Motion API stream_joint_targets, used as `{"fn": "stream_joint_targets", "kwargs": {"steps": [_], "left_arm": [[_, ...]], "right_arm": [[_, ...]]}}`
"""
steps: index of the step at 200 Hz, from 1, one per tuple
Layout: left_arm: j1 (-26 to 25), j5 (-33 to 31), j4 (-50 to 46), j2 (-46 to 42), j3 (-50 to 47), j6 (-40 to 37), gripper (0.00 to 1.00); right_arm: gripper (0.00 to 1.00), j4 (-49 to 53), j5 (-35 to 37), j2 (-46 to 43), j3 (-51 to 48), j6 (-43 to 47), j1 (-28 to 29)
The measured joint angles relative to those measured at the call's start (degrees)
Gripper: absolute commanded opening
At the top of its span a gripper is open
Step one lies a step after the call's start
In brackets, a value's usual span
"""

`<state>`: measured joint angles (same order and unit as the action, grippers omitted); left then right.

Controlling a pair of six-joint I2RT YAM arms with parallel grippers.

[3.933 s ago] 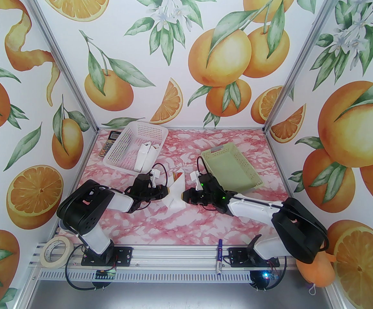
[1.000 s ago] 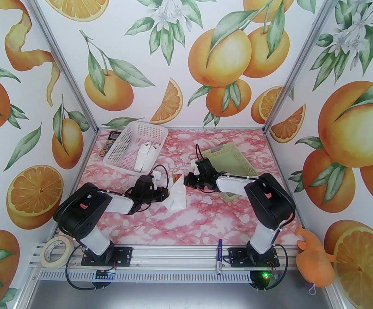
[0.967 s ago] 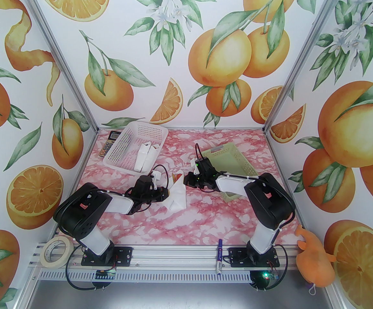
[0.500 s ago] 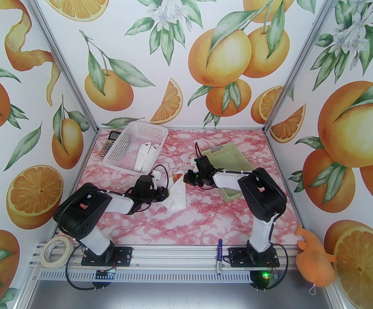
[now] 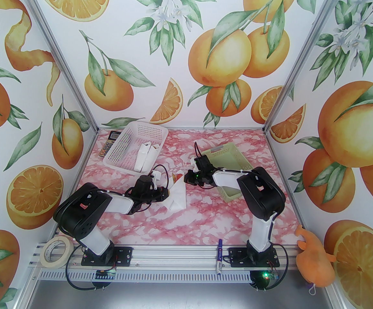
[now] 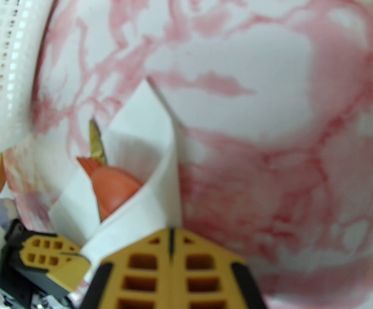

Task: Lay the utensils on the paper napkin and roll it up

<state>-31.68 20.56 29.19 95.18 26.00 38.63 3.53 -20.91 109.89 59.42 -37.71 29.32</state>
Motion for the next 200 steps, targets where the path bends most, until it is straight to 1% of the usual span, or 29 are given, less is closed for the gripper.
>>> {"fn": "stream_joint_targets", "kwargs": {"steps": [84,117,143,200], "left_arm": [[0.00,-0.02,0.00,0.00,0.00,-0.02,0.00],[0.00,-0.02,0.00,0.00,0.00,0.00,0.00],[-0.02,0.00,0.00,0.00,0.00,0.00,0.00],[-0.02,-0.02,0.02,0.00,0.02,-0.02,0.00]], "right_arm": [[0.00,1.55,0.15,0.07,3.21,0.57,-0.22],[0.00,1.64,0.33,1.57,4.55,0.59,-0.22],[0.00,1.64,0.55,2.97,4.74,0.61,-0.22],[0.00,1.68,0.57,3.04,4.79,0.94,-0.33]]}}
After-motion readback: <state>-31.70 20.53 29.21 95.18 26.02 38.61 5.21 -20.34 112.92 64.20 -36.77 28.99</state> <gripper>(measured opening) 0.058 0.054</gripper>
